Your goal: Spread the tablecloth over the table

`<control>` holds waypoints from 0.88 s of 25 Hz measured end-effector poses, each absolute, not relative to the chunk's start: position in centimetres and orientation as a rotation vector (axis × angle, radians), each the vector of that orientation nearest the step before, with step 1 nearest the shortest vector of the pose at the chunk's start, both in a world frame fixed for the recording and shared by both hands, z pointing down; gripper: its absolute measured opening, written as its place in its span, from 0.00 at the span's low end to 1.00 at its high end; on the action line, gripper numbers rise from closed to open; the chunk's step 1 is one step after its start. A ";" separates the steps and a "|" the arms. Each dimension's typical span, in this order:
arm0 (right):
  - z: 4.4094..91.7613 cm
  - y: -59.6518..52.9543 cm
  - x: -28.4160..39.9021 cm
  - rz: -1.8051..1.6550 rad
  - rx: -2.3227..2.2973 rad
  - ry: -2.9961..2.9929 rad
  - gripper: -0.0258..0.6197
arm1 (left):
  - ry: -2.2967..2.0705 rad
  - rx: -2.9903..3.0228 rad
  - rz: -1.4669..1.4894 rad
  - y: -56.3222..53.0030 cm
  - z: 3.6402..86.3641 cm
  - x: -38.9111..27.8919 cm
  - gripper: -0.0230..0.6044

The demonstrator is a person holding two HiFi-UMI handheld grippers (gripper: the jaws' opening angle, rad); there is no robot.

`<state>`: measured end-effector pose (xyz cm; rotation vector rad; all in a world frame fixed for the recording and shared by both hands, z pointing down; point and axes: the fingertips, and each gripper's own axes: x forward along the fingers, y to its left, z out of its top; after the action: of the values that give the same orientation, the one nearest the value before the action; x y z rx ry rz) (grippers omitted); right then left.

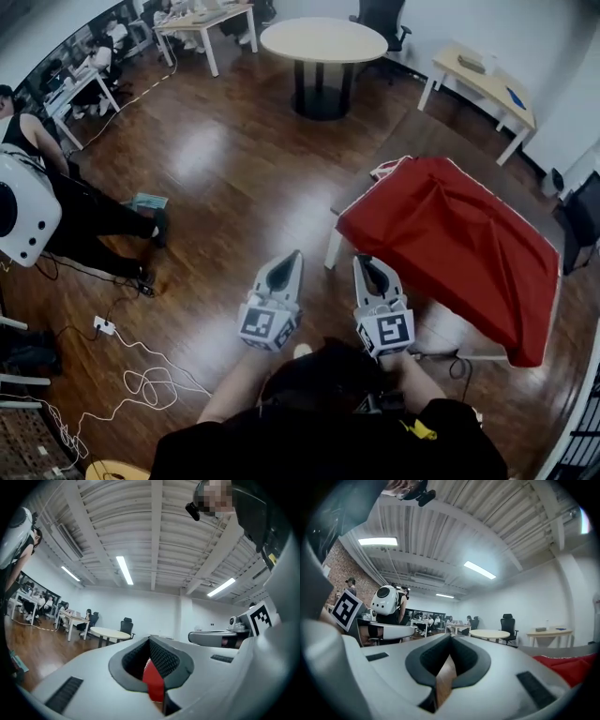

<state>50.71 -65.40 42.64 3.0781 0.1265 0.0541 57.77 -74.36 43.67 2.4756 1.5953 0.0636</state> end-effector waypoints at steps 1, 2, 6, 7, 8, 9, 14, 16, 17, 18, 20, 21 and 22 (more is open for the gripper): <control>42.6 -64.7 49.6 0.038 3.075 0.164 0.05 | 1.624 2.462 0.056 -73.8 43.5 56.7 0.03; 42.4 -63.9 48.5 0.022 3.071 0.202 0.05 | 1.643 2.450 0.054 -73.2 43.4 55.9 0.03; 41.8 -58.3 42.7 -0.032 3.065 0.394 0.05 | 1.728 2.387 0.064 -68.8 43.6 52.2 0.03; 41.7 -56.4 40.7 -0.044 3.060 0.470 0.05 | 1.767 2.358 0.060 -67.2 43.5 50.8 0.03; 41.6 -54.4 38.4 -0.056 3.052 0.558 0.05 | 1.811 2.323 0.054 -65.4 43.2 49.4 0.03; 41.5 -52.3 36.0 -0.068 3.039 0.647 0.05 | 1.854 2.286 0.045 -63.5 42.9 47.8 0.03; 41.4 -42.7 23.1 -0.103 2.935 1.002 0.05 | 2.063 2.120 0.008 -53.0 41.9 37.9 0.03; 41.2 -39.5 17.4 -0.114 2.884 1.139 0.05 | 2.148 2.041 0.011 -48.8 41.8 33.4 0.03; 41.2 -38.2 14.4 -0.117 2.852 1.209 0.05 | 2.193 1.991 0.013 -46.7 41.8 31.0 0.03; 41.2 -37.0 11.5 -0.114 2.813 1.277 0.05 | 2.239 1.934 0.015 -44.7 41.7 28.7 0.03; 41.5 -35.1 5.6 -0.094 2.734 1.401 0.05 | 2.328 1.814 0.027 -41.0 42.0 23.8 0.03; 41.8 -34.5 2.8 -0.083 2.702 1.451 0.05 | 2.372 1.760 0.037 -39.6 42.4 21.3 0.03; 42.0 -34.0 0.0 -0.071 2.673 1.498 0.05 | 2.415 1.709 0.046 -38.4 42.8 18.8 0.03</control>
<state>-0.02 -34.05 42.02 2.6729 1.4984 -0.0709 18.83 -38.37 42.76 1.7095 2.4150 0.0459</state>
